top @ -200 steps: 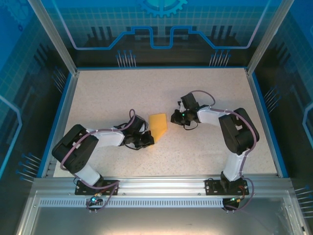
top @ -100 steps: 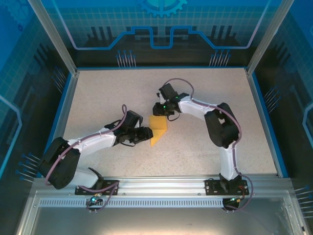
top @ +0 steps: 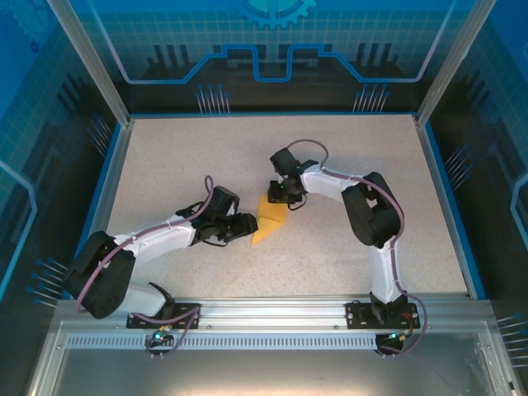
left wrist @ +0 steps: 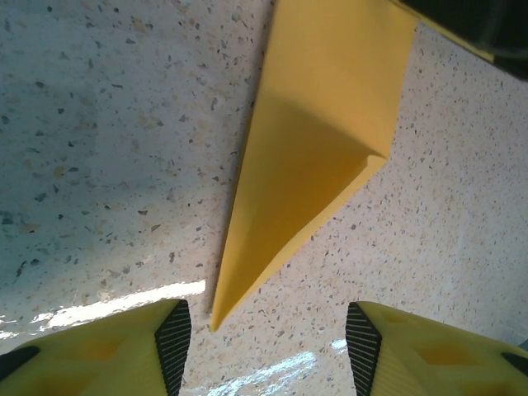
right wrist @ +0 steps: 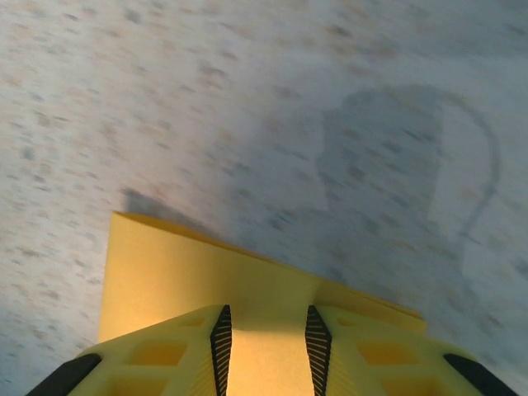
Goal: Fold a paper plane with a square sheet of paper (pick it up from the middle)
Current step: Fourth fold the wing at the center of the table.
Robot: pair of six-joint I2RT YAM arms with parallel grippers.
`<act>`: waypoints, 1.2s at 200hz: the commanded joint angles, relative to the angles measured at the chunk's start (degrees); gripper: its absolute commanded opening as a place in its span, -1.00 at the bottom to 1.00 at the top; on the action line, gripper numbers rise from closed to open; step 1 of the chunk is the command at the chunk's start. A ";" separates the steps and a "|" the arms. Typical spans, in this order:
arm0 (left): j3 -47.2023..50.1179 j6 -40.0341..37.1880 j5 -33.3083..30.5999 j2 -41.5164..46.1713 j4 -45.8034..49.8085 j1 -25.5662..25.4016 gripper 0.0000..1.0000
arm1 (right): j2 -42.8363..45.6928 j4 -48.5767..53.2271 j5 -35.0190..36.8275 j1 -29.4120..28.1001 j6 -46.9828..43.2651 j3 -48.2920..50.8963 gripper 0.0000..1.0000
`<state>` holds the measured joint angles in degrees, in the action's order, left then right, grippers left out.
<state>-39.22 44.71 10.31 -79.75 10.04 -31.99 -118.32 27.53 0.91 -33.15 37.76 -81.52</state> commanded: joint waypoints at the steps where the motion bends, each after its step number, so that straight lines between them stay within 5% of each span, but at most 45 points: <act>1: -0.84 -1.83 1.26 0.01 -1.36 -0.87 0.13 | 4.49 4.70 5.89 1.46 6.21 4.48 -0.30; 120: -7.08 -7.90 -2.08 -10.52 -3.64 -4.30 0.16 | 30.69 -14.78 -5.37 5.80 5.56 27.76 0.68; 151: -8.97 -9.36 -2.13 -13.28 -3.50 -4.28 0.15 | 32.78 -17.75 -8.27 5.90 6.19 33.01 0.74; 240: -9.25 -7.26 -8.24 -16.22 -2.63 -4.30 -0.27 | 29.54 -23.97 -16.01 3.42 12.35 36.67 0.74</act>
<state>-47.53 37.26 4.05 -93.97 6.81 -35.81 -87.09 6.39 -12.25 -28.47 47.75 -44.93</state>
